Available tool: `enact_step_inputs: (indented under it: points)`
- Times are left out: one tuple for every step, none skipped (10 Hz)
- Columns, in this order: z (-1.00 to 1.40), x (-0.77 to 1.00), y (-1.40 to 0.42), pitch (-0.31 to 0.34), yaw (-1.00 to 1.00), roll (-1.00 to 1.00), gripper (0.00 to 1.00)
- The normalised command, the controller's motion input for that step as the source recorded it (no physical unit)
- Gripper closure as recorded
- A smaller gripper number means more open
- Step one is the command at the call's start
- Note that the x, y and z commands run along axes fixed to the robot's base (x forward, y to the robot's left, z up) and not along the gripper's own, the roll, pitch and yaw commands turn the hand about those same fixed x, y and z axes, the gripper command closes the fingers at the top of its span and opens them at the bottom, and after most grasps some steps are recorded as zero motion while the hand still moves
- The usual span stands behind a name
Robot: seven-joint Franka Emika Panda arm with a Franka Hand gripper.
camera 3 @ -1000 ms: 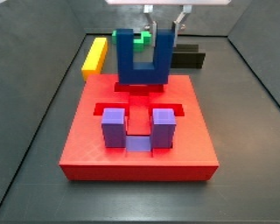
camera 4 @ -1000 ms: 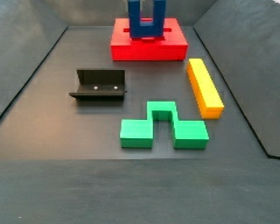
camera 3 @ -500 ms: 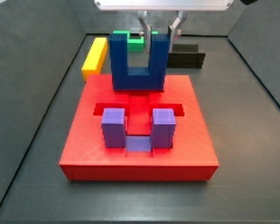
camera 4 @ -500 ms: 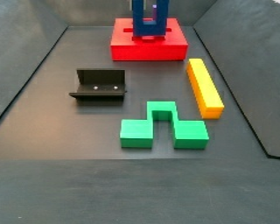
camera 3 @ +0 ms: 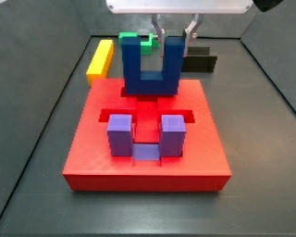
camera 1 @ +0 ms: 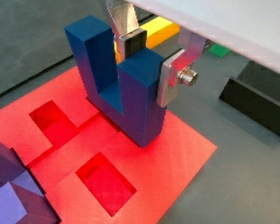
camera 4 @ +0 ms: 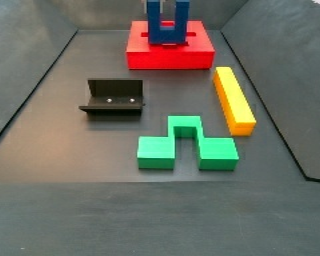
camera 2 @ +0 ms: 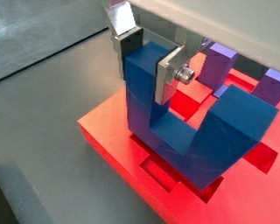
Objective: Pick up the blue object. Move up. Place the blue object on the fixture. Regrasp the blue object. Move to above the board. Insert the blue object.
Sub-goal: Insert the blue object.
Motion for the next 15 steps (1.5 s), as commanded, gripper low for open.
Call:
enact_step_inputs:
  points:
    - [-0.2, 0.0, 0.0, 0.0, 0.0, 0.11, 1.0]
    - [-0.24, 0.0, 0.04, 0.0, 0.0, 0.09, 1.0]
    - [-0.2, -0.04, 0.12, 0.0, 0.0, 0.04, 1.0]
    - [-0.16, -0.04, 0.06, 0.0, 0.0, 0.0, 1.0]
    - [-0.1, -0.18, 0.17, 0.0, 0.0, 0.0, 1.0]
    - [-0.03, -0.33, 0.22, 0.0, -0.06, -0.02, 1.0]
    - [0.0, -0.36, 0.15, 0.0, -0.1, -0.08, 1.0]
    - [0.0, -0.24, 0.03, -0.029, -0.03, -0.1, 1.0]
    - [-0.11, 0.0, 0.0, -0.054, 0.0, -0.05, 1.0]
    - [-0.24, 0.0, -0.12, -0.05, 0.06, 0.0, 1.0]
    - [-0.27, 0.0, -0.3, -0.057, 0.08, 0.12, 1.0]
    - [-0.34, -0.03, -0.36, -0.069, 0.08, 0.19, 1.0]
    - [-0.41, -0.07, -0.3, -0.076, 0.06, 0.17, 1.0]
    - [-0.65, -0.09, -0.21, -0.12, 0.03, 0.14, 1.0]
    - [-0.67, 0.0, 0.0, -0.114, 0.05, 0.06, 1.0]
